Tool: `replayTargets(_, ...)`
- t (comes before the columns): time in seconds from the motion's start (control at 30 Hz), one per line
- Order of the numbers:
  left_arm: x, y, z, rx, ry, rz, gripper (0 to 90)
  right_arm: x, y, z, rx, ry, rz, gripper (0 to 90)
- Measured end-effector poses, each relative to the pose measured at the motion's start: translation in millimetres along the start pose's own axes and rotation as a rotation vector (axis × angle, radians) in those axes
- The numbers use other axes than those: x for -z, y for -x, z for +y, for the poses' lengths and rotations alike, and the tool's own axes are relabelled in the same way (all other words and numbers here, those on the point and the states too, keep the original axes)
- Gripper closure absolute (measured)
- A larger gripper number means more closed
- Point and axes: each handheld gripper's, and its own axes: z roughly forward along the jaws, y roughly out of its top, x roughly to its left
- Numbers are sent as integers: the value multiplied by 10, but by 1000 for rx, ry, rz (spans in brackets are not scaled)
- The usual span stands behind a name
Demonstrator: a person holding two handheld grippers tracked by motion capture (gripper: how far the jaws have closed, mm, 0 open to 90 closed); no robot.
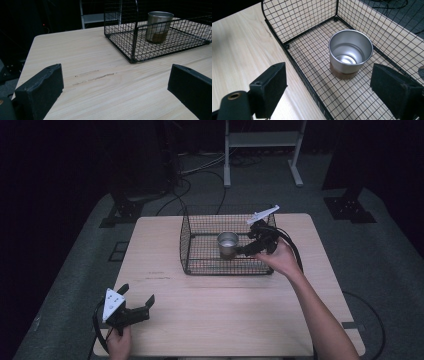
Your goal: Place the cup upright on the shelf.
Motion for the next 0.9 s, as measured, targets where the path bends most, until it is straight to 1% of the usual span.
replayTargets(0.07,-4,0,2,-2,0,-3,0,27,-1,-38,-5,2,3,129)
replayTargets(0.13,-6,4,1,-6,-2,0,0,67,-17,-96,-2,-3,-9,129)
replayTargets(0.2,-11,5,0,-6,-6,-1,0,72,-19,-111,2,-1,-7,129)
replayTargets(0.27,-9,4,-1,-6,-6,-3,0,94,-31,-145,7,-14,-11,129)
replayTargets(0.3,-7,4,-1,-6,-5,-1,0,106,-34,-167,11,-13,-10,129)
replayTargets(0.33,-6,4,-1,-6,-6,1,0,128,-52,-217,5,-9,-5,129)
replayTargets(0.4,-2,3,-4,-6,-3,0,0,136,-57,-233,7,-7,-7,129)
replayTargets(0.6,-3,3,-5,-7,-3,1,0,231,-87,-379,3,10,1,129)
replayTargets(0.7,-5,1,-6,-3,-3,0,0,255,-91,-409,0,10,5,130)
replayTargets(0.77,-5,4,-5,-8,-7,0,0,288,-96,-443,0,21,6,130)
replayTargets(0.8,-6,3,-3,-11,-7,-1,0,319,-99,-478,-8,32,15,130)
replayTargets(0.9,-10,8,-4,-10,-4,-2,0,340,-105,-512,-8,33,11,130)
